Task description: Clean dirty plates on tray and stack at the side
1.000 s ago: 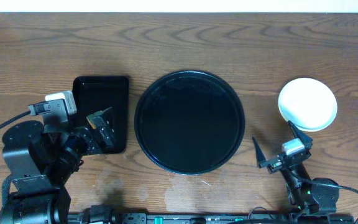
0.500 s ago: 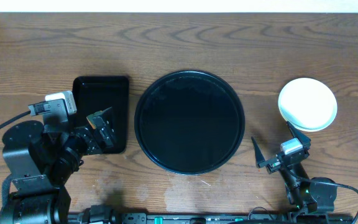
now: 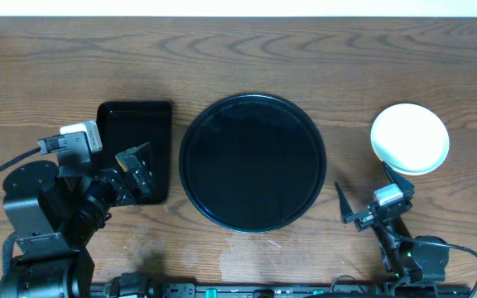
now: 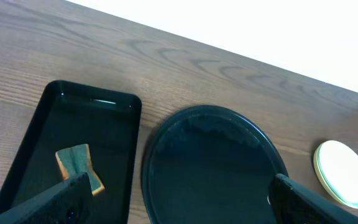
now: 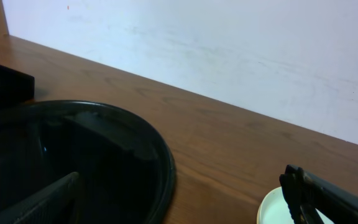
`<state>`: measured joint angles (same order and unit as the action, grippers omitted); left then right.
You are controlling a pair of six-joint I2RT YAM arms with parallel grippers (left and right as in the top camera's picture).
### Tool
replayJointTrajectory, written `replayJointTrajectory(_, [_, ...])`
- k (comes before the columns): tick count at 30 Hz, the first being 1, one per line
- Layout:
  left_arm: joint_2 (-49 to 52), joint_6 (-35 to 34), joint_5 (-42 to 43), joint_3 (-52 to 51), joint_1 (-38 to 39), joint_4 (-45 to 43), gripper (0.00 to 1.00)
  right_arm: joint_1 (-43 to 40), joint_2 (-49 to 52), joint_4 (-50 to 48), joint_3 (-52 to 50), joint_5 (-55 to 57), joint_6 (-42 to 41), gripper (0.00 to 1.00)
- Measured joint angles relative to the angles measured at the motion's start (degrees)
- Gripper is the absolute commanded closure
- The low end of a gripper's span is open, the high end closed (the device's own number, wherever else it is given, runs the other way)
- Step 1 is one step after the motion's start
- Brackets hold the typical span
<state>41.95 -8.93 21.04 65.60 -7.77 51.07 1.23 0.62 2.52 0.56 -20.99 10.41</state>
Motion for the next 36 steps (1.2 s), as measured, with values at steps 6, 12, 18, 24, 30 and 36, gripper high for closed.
replayJointTrajectory(6, [-7.04,1.31,-2.62,-6.73,0.72,-7.74,0.08,0.0,0.0,0.0,0.0,0.0,-0.02,0.01])
replayJointTrajectory(12, [-20.22,0.42,-5.46,-23.93,1.2,-22.23,0.08,0.0,0.0,-0.04,0.0,0.0,0.0,0.01])
replayJointTrajectory(18, [-34.32,-3.3,-8.74,-42.14,1.27,-33.57,0.08,0.0,0.0,-0.07,0.0,-0.02,0.0,0.01])
replayJointTrajectory(24, [-40.98,-4.68,-9.64,-53.92,1.9,-43.45,0.08,0.0,0.02,-0.07,-0.02,0.0,0.0,0.01])
replayJointTrajectory(30, [-41.35,-5.01,-10.71,-62.77,2.99,-55.8,0.08,0.0,0.0,-0.07,-0.02,0.0,0.0,0.01])
replayJointTrajectory(36, [-41.38,-5.03,-10.93,-65.26,3.06,-54.95,0.08,0.0,0.0,-0.07,0.0,0.0,0.0,0.01])
